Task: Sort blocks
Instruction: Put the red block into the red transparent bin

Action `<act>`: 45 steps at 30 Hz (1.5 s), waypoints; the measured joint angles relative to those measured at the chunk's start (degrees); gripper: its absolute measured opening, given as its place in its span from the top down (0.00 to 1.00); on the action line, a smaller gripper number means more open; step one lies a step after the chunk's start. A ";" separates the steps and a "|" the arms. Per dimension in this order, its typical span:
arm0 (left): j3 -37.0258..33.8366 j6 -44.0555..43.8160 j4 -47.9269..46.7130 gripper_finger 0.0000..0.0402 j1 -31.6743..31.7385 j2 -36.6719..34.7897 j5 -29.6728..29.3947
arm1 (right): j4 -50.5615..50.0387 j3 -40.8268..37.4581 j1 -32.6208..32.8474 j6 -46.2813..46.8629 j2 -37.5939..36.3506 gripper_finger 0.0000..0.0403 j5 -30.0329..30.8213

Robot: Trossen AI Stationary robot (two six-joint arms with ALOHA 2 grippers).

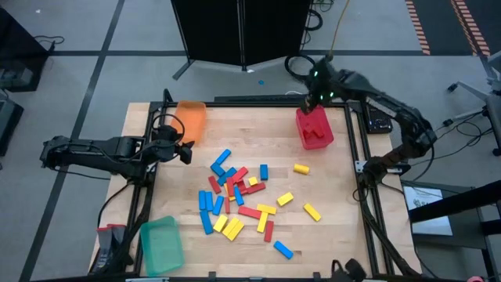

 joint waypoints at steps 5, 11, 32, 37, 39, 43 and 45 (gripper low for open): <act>0.00 0.00 0.02 0.29 0.00 -0.01 0.00 | 0.56 11.24 8.67 2.01 0.15 0.46 -11.95; 0.00 0.00 0.02 0.29 -0.01 0.02 0.02 | 1.83 12.33 24.39 -1.26 3.26 0.46 -12.09; 0.00 0.45 -0.18 0.29 0.00 -0.01 1.92 | 0.68 12.22 48.79 -8.91 24.84 0.46 -9.60; 0.00 0.43 -0.75 0.29 -0.03 -0.01 2.25 | -0.49 12.26 49.04 -8.41 29.47 0.46 -9.56; 0.00 0.43 -1.31 0.29 -0.07 0.02 2.58 | 0.01 12.24 49.04 -8.45 31.14 0.46 -9.54; 0.00 0.43 -1.94 0.29 -0.07 0.02 2.62 | 1.73 12.24 49.00 -8.67 33.55 0.46 -9.46; 0.00 0.43 -2.56 0.29 -0.08 -0.01 2.64 | 2.54 12.24 49.00 -8.74 34.60 0.46 -9.41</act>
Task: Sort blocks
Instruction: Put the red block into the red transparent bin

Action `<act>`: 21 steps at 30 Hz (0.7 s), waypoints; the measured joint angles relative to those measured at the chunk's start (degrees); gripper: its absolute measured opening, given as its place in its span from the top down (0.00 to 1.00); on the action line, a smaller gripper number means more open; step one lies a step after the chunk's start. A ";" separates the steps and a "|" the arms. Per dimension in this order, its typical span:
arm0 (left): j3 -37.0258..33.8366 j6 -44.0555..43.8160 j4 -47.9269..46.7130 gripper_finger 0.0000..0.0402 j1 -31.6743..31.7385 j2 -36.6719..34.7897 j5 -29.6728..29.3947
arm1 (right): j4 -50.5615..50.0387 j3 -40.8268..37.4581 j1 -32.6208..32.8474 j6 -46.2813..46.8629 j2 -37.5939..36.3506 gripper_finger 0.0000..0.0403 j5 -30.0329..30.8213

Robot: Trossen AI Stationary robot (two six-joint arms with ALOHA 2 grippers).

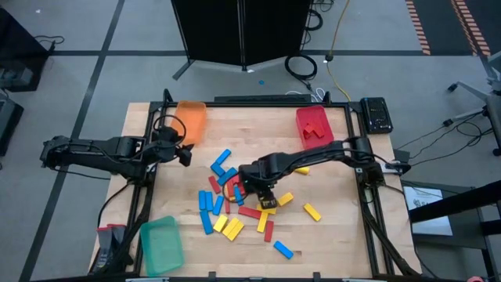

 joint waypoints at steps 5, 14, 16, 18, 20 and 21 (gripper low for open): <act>0.00 0.01 -0.65 0.29 -0.01 0.02 0.01 | 0.19 0.02 -0.58 -0.91 2.88 0.46 0.03; 0.00 0.03 -0.63 0.29 0.00 0.01 0.01 | 0.08 0.09 -1.89 -1.20 2.86 0.46 -0.05; 0.00 0.05 -0.63 0.29 0.01 0.02 0.01 | -0.55 -0.11 -2.03 -1.06 1.69 0.46 1.22; 0.00 0.05 -0.63 0.29 -0.01 0.02 -0.04 | -0.15 -0.09 -2.09 -1.55 0.37 0.46 3.11; 0.00 0.05 -0.63 0.29 -0.01 0.02 -0.27 | -0.05 0.05 -2.62 -2.10 -0.51 0.46 3.31; 0.00 0.05 -0.62 0.29 -0.01 0.02 -0.32 | -0.03 0.07 -2.86 -2.06 -0.51 0.46 3.27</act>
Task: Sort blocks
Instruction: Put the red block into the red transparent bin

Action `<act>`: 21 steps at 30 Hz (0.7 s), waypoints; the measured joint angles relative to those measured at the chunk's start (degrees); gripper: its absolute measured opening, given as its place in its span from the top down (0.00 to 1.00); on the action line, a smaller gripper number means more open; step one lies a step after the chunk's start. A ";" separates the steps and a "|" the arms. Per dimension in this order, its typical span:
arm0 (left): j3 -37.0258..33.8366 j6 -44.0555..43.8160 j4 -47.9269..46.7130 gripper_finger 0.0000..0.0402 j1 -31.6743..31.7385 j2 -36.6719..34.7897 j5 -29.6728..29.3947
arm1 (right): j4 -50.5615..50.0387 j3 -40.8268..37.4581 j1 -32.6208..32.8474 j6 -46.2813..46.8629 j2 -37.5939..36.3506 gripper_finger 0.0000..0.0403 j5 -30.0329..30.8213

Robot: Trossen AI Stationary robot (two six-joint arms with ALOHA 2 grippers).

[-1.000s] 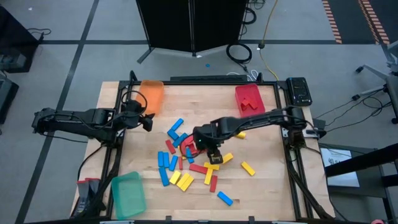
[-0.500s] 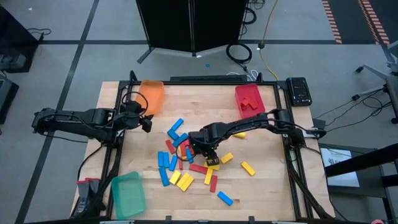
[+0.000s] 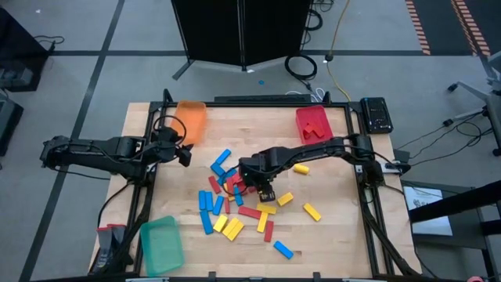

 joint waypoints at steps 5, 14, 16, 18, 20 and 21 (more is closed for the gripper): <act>0.00 -0.02 0.01 0.29 0.00 0.00 -0.14 | 0.42 -0.11 -0.79 0.21 0.43 0.46 -0.10; 0.00 -0.17 0.06 0.29 0.01 0.00 -0.35 | 0.85 -0.42 -0.98 -0.31 2.07 0.46 -0.45; 0.00 -0.19 0.07 0.29 0.01 -0.02 -0.34 | 1.43 -1.77 -0.97 -0.36 2.15 0.46 -0.43; 0.00 -0.11 0.06 0.29 0.01 0.00 -0.33 | 3.18 -2.93 -0.97 -0.42 2.15 0.46 -0.27; 0.00 -0.13 0.08 0.29 0.00 -0.02 -0.33 | 3.03 -3.23 -1.08 -0.47 2.15 0.46 -0.27; 0.00 -0.11 0.08 0.29 0.00 0.00 -0.33 | 2.93 -3.23 -1.15 -0.47 2.15 0.46 -0.28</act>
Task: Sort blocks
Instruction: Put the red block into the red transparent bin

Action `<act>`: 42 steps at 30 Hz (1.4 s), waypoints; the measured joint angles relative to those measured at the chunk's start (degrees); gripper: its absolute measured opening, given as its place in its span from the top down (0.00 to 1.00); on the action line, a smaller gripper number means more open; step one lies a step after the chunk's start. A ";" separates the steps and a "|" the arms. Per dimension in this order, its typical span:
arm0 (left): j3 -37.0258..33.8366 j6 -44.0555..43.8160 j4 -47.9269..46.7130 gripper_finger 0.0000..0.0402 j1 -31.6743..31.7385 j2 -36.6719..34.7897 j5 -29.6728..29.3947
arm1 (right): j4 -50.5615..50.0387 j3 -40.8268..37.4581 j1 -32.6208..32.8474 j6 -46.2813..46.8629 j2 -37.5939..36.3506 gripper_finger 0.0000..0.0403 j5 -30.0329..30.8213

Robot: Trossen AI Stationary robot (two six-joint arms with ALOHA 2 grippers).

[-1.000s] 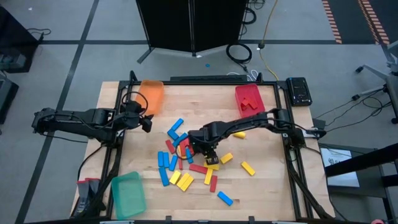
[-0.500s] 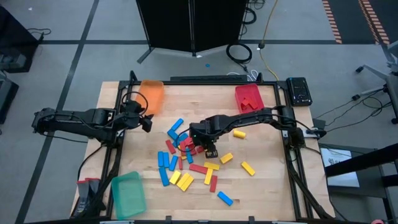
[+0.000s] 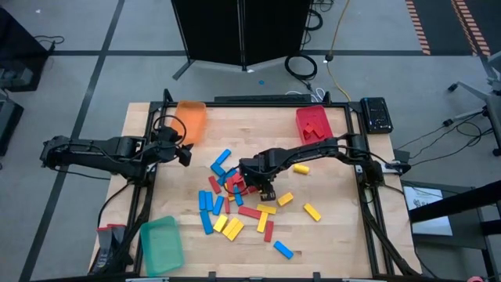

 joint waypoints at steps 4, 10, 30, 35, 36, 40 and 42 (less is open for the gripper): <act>0.00 0.02 0.00 0.29 0.02 0.00 -0.08 | 1.81 0.00 -0.19 0.19 0.00 0.46 -0.01; 0.00 0.04 -0.04 0.29 0.00 -0.02 -0.09 | 3.12 0.06 -0.19 0.91 1.92 0.46 0.00; 0.00 0.07 -0.76 0.29 0.02 0.00 -0.24 | -2.33 -0.07 -0.14 4.18 0.00 0.80 0.15; 0.00 0.07 -0.92 0.29 0.02 0.00 -0.24 | -2.26 -0.09 -0.14 6.25 -6.38 0.80 -0.08; 0.00 0.07 -0.90 0.29 0.00 0.00 -0.26 | -2.09 -0.07 -0.18 6.77 -8.02 0.80 -0.07; 0.00 0.07 -0.90 0.29 0.02 -0.01 -0.26 | -2.64 -0.04 -1.36 8.33 -15.51 0.80 3.51; 0.00 0.04 -0.90 0.29 0.02 0.00 -0.26 | -3.79 0.00 -2.53 8.61 -19.90 0.80 7.40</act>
